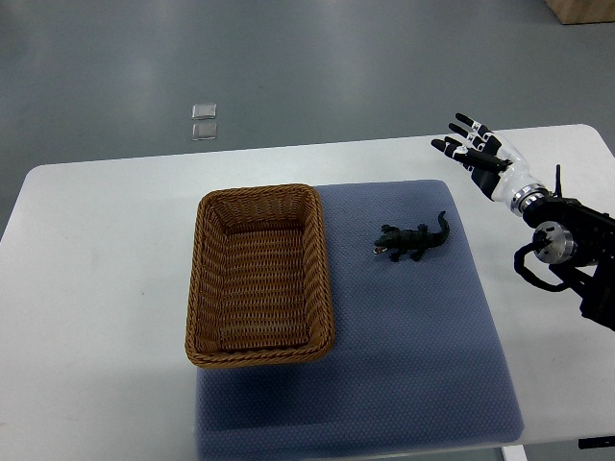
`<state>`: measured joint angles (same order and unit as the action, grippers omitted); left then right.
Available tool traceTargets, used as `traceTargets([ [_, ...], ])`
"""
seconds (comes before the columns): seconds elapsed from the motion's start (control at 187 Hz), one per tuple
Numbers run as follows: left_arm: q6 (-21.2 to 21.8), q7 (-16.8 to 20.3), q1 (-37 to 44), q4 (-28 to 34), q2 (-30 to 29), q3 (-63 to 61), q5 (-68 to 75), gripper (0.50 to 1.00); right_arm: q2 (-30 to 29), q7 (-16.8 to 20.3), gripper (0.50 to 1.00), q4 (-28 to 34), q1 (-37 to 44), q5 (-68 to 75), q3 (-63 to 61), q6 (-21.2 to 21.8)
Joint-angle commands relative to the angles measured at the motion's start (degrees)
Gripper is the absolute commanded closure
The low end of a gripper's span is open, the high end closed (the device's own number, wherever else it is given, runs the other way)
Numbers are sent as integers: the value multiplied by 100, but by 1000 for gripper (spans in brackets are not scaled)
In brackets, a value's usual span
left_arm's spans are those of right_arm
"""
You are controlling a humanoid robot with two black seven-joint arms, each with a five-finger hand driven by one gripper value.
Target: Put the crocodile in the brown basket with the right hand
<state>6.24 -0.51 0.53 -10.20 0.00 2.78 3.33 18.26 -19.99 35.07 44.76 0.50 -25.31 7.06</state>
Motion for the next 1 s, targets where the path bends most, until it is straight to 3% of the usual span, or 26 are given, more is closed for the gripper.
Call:
traceTargets([
  [0.0,0,-1,0,0,0,4,1,500,11,-5,572,0,-2,3,0,6],
  [0.395,0,7,0,0,0,-14,1,500,11,-5,572,0,16,-33,0,41],
  [0.603,0,-1,0,0,0,-23,1,500,38,13,572,-17,7,-68,9,427],
  [0.993,0,-1,0,0,0,-14,1,500,-6,4,572,-202,16,-50,0,357],
])
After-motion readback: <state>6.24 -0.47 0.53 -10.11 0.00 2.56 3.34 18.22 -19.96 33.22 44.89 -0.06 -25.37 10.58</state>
